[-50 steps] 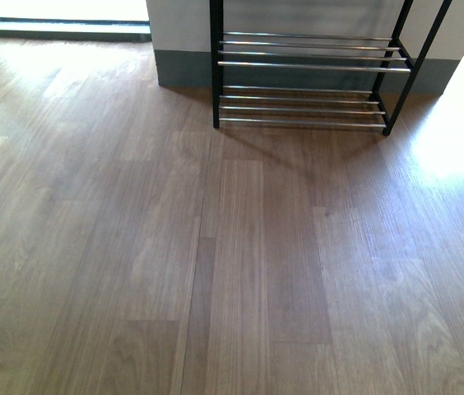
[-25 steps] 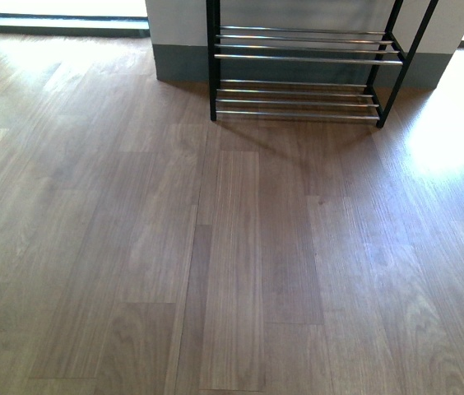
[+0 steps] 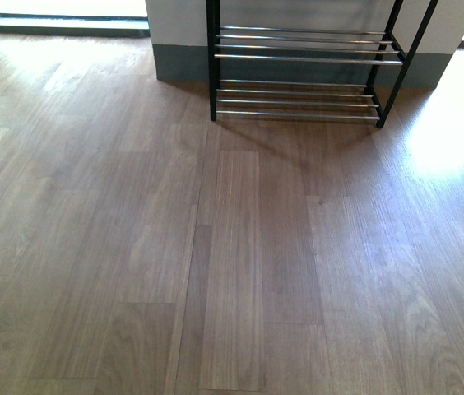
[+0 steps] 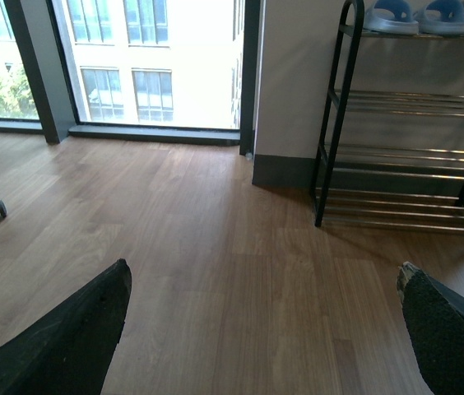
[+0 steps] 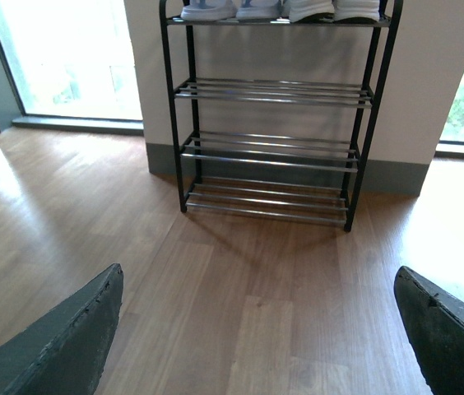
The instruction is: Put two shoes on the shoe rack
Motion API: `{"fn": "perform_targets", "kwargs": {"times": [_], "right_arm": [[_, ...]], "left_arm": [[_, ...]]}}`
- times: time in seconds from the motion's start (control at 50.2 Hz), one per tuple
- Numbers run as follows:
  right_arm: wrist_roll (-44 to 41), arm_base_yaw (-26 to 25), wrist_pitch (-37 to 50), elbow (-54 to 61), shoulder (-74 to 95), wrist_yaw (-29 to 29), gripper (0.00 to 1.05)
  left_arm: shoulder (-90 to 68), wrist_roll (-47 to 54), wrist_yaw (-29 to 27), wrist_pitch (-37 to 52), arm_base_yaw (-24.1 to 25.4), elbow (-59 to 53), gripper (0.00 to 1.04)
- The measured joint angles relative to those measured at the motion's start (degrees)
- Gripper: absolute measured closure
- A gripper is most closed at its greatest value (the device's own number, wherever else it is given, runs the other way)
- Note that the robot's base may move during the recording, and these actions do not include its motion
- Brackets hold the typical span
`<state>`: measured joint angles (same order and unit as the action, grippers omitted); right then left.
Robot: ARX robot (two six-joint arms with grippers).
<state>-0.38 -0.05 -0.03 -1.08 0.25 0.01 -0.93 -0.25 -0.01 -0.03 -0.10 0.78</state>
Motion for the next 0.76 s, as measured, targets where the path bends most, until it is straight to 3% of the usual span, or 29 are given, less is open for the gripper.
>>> {"fn": "perform_targets", "kwargs": {"times": [0.757], "right_arm": [[0.0, 0.0, 0.0, 0.0, 0.0, 0.0, 0.09]], "left_arm": [[0.0, 0.0, 0.0, 0.0, 0.0, 0.0, 0.09]]}}
